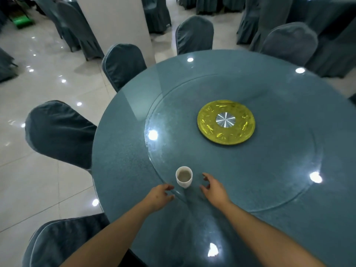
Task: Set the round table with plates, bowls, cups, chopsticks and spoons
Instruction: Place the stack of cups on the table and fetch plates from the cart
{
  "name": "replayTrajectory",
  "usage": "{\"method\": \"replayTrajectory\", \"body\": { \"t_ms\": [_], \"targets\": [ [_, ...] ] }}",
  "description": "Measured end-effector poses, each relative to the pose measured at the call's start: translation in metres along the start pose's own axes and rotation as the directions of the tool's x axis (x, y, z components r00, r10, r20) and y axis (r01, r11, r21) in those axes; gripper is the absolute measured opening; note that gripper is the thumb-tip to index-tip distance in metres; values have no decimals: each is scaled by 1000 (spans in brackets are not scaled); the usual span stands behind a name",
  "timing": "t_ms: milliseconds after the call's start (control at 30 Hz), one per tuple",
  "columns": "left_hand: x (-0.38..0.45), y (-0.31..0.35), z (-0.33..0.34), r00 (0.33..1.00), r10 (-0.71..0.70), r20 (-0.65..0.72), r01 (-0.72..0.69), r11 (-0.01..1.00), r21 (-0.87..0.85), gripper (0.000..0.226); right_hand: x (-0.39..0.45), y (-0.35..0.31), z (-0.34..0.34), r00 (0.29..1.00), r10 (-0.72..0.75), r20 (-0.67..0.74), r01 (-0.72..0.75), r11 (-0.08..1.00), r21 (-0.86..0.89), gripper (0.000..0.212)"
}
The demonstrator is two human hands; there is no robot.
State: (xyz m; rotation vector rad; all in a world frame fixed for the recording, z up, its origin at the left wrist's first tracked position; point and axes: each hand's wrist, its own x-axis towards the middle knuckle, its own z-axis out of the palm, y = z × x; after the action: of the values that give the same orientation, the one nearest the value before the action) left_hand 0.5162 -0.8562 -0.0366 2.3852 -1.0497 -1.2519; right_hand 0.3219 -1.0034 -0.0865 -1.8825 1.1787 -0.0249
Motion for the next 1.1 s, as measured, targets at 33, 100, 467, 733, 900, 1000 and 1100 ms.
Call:
{"method": "replayTrajectory", "body": {
  "t_ms": [33, 100, 467, 733, 900, 1000, 1100],
  "targets": [
    [-1, 4, 1, 1000, 19, 9, -19, 1000, 4, 46, -5, 1, -3, 1000, 3, -14, -4, 1000, -6, 53],
    [-2, 12, 4, 999, 46, 25, -46, 999, 4, 46, -14, 4, -9, 999, 5, -48, -5, 1000, -11, 49],
    [-28, 38, 35, 929, 264, 258, -301, 947, 111, 41, -120, 25, -1, 947, 144, -288, -118, 987, 107, 35],
    [-61, 85, 102, 765, 442, 469, -581, 788, 205, 41, -254, 66, 17, 784, 394, -479, -295, 916, 272, 28],
    [-119, 114, 174, 601, 487, 634, -720, 675, 164, 40, -359, 95, 28, 615, 536, -579, -350, 843, 408, 27],
    [-149, 123, 213, 514, 491, 703, -788, 594, 162, 38, -408, 103, 43, 527, 611, -591, -379, 791, 480, 25],
    [-183, 138, 254, 413, 476, 777, -853, 500, 147, 39, -457, 116, 55, 417, 677, -606, -402, 736, 544, 25]
  ]
}}
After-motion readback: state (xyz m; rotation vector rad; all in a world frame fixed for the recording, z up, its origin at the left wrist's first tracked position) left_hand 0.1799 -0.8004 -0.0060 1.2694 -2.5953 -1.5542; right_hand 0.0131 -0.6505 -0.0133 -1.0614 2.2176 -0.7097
